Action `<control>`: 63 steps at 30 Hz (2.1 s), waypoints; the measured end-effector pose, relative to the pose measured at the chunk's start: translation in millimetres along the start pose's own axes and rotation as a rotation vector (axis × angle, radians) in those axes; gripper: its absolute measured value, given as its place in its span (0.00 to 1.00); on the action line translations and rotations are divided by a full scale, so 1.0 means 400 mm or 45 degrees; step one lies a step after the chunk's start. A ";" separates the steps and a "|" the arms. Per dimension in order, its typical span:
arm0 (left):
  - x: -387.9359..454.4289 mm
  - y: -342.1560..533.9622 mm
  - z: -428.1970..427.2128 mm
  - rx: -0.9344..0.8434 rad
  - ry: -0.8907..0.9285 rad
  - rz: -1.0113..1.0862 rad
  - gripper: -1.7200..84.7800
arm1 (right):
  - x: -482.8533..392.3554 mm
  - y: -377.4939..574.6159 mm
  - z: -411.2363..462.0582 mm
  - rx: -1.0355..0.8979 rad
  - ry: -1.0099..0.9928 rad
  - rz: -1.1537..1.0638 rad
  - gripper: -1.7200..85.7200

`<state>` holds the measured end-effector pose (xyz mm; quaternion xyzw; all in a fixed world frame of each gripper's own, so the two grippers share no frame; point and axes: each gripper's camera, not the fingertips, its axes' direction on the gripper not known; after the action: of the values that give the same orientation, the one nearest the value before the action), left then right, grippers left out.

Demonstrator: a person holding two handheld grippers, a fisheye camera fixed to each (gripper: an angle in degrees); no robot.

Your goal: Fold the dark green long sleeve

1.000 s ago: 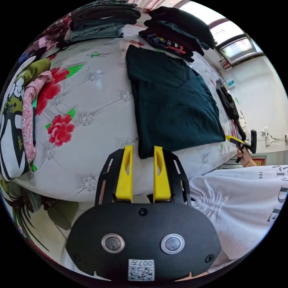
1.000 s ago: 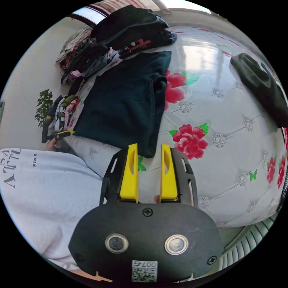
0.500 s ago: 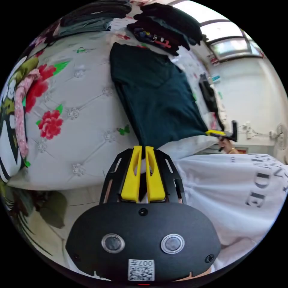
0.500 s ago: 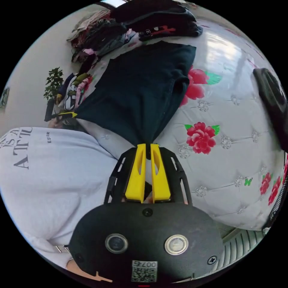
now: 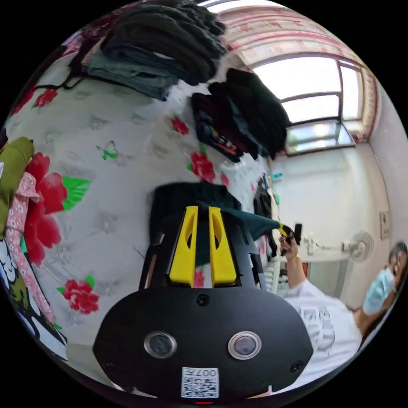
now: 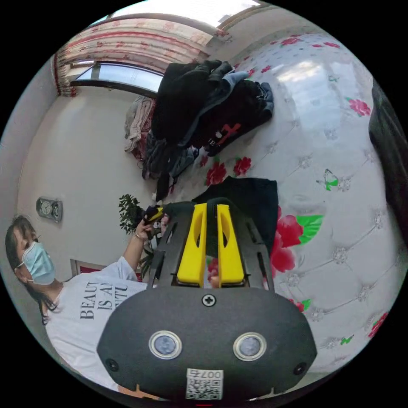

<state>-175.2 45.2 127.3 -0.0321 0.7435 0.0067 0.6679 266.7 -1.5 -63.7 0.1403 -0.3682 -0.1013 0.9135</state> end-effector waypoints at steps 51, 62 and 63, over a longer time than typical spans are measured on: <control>-0.312 0.129 0.008 0.113 0.308 -0.175 0.16 | -0.041 -0.056 1.008 -0.235 -0.198 0.084 0.15; -0.053 -0.160 -0.256 0.162 0.325 0.205 0.09 | -0.424 -0.174 0.951 -0.120 -0.571 -0.173 0.12; -0.001 -0.228 -0.335 0.191 0.312 0.311 0.09 | -0.502 -0.213 0.930 -0.046 -0.633 -0.245 0.12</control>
<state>-303.2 -52.9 145.0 0.1077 0.8161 0.0286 0.5671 -143.4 -91.4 35.1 0.1291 -0.5643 -0.2256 0.7835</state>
